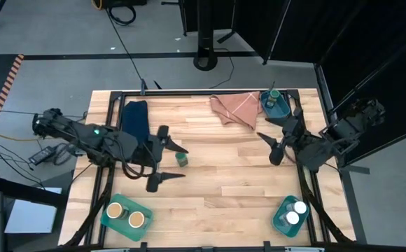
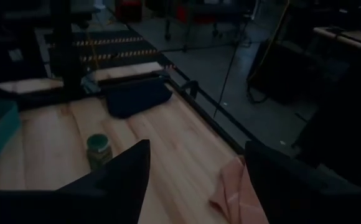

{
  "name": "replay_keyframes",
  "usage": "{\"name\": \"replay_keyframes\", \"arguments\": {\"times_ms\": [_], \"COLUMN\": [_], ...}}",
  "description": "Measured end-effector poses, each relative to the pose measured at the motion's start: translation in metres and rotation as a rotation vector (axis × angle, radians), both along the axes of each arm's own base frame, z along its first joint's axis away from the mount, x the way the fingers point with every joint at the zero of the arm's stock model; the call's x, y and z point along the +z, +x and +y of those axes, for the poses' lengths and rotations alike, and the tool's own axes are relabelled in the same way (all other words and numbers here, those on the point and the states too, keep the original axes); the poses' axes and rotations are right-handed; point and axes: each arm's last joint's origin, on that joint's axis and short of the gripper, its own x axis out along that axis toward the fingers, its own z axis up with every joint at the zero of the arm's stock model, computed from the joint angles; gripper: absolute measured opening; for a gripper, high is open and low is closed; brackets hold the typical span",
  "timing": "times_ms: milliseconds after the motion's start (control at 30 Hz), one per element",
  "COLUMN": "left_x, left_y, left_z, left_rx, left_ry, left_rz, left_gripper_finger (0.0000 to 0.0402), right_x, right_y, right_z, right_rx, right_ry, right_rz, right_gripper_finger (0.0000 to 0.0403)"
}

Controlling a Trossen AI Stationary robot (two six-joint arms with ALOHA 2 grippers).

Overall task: Sort spices by type
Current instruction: Put the green seasoning bottle into the blue bin

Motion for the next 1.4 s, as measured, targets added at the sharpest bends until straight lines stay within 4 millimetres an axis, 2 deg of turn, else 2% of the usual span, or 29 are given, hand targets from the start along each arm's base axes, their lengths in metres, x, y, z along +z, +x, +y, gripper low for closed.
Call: {"name": "replay_keyframes", "arguments": {"times_ms": [133,267,367,567,800,1033,1233,1400], "left_x": [-0.017,-0.016,-0.008,0.002,0.008,0.013,0.020,0.026], "left_y": [0.001,-0.004,-0.009,-0.019,-0.023,-0.022,-0.024,-0.025], "left_z": [0.005,0.013,0.015,0.018,0.019,0.020,0.021,0.024], "left_rx": [-0.044,-0.035,-0.088,-0.122,-0.123,-0.087,-0.073,-0.015], "left_ry": [-0.109,-0.172,-0.201,-0.223,-0.263,-0.330,-0.299,-0.338], "left_rz": [-0.118,-0.209,-0.273,-0.330,-0.365,-0.417,-0.500,-0.565], "left_gripper_finger": [0.0339,0.0339,0.0339,0.0339,0.0339,0.0339,0.0339,0.0339], "right_x": [0.012,0.026,0.030,0.017,-0.012,-0.031,-0.029,-0.028], "right_y": [-0.001,-0.001,0.001,0.000,-0.016,-0.024,-0.026,-0.026], "right_z": [-0.008,-0.016,-0.021,-0.036,-0.054,-0.061,-0.062,-0.062], "right_rx": [0.018,0.035,0.097,0.275,0.306,0.247,0.244,0.244], "right_ry": [-0.031,-0.065,-0.079,-0.059,-0.033,-0.071,-0.063,-0.043], "right_rz": [-0.045,-0.097,-0.123,-0.375,-0.664,-0.654,-0.687,-0.704], "right_gripper_finger": [0.0265,0.0265,0.0265,0.0252,0.0243,0.0250,0.0247,0.0248]}}
